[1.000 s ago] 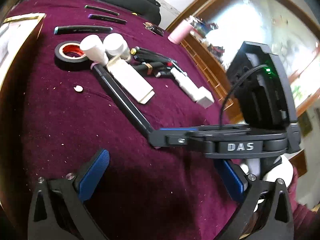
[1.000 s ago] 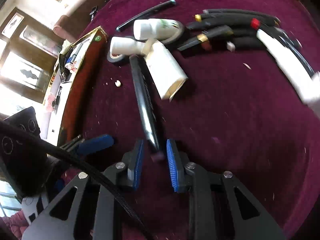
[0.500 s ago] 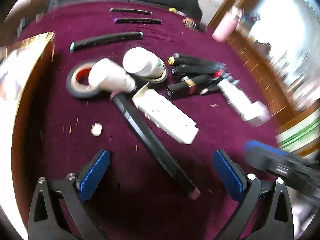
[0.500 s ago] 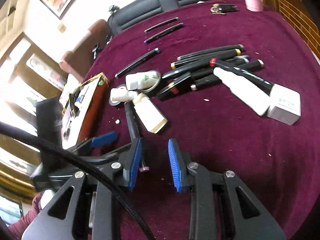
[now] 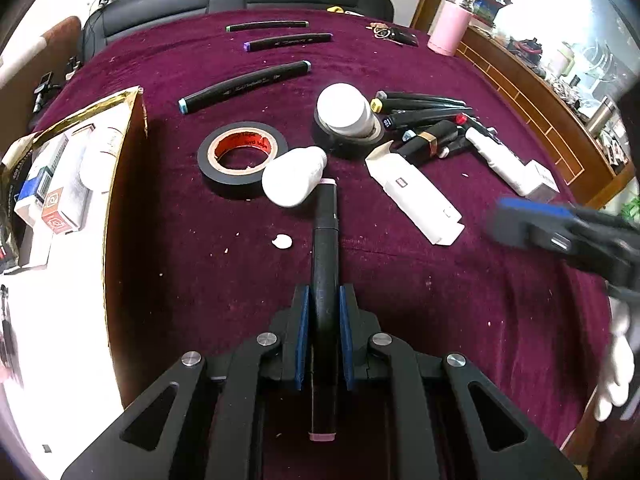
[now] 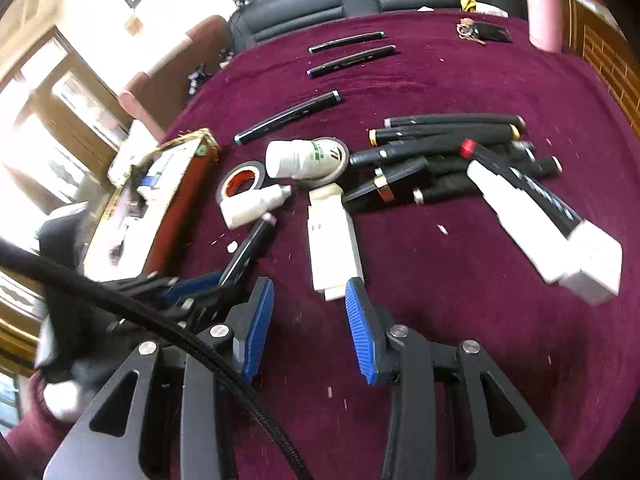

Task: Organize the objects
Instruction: 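Grasp a black marker with the left gripper while the right grasps a white staple box, then carry the black marker and staple box over the white tray and release both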

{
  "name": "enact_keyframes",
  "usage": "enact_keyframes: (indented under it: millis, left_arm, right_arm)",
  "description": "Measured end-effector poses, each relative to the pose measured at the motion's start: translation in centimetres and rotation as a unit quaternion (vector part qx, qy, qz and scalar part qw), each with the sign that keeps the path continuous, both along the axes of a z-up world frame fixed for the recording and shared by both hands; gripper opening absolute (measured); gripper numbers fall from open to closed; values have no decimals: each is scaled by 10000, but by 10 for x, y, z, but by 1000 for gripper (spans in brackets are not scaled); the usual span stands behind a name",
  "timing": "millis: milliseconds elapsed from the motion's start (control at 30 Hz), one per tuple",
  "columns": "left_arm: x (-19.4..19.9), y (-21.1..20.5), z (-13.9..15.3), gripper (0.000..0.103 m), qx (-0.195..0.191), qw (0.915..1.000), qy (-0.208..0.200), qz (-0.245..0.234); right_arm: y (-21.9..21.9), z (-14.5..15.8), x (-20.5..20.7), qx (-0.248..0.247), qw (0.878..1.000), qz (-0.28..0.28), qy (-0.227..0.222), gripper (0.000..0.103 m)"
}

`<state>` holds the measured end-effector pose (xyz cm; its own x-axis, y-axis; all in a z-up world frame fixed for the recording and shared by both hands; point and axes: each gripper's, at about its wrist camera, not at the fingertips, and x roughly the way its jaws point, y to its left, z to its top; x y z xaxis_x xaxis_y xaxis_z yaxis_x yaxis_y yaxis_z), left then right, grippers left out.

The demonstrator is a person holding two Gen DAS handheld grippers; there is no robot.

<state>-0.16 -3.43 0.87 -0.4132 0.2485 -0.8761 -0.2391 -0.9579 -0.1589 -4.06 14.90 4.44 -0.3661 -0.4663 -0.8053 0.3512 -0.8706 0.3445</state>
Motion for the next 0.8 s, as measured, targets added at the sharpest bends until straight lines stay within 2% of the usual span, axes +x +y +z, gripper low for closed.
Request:
enact_keyframes:
  millis: [100,200,233,267,367,400,433,467,633,800]
  left_arm:
    - [-2,5,-1,12,-153,9998,106,-45]
    - [-1,14,-1,24,-285,9992,236,-160]
    - [0,16,-1,28,-261,9992,273,-158]
    - [0,17,-2,28,-271,9990,340,-132]
    - [3,19,-3,25,-326,9981,507,-108]
    - [4,15,-3,11,-229,9985,497,-92]
    - [5,10,-2,11,33,9991,412,-133]
    - [7,3,-2,11,279,9989,357,-127]
    - [28,-19,18,11,757,9957,536,-50]
    - [51,-57,53,12,1147,9901,799,133]
  right_arm:
    - [-27,-10,-15,656,9976,-3,203,35]
    - [-48,-22,-27,1141,9933,28,206,36]
    - [-53,-22,-30,1277,9912,8,359,38]
    - [-55,-23,-32,1409,9892,-11,413,38]
    - [-59,-36,-39,1671,9857,-44,192,37]
    - [-58,-36,-37,1679,9855,-58,254,35]
    - [-57,-36,-34,1739,9844,-65,271,29]
    - [-56,-35,-32,1712,9848,-95,281,28]
    - [-30,-14,-18,968,9945,-281,291,28]
    - [-31,23,4,378,9986,-63,370,29]
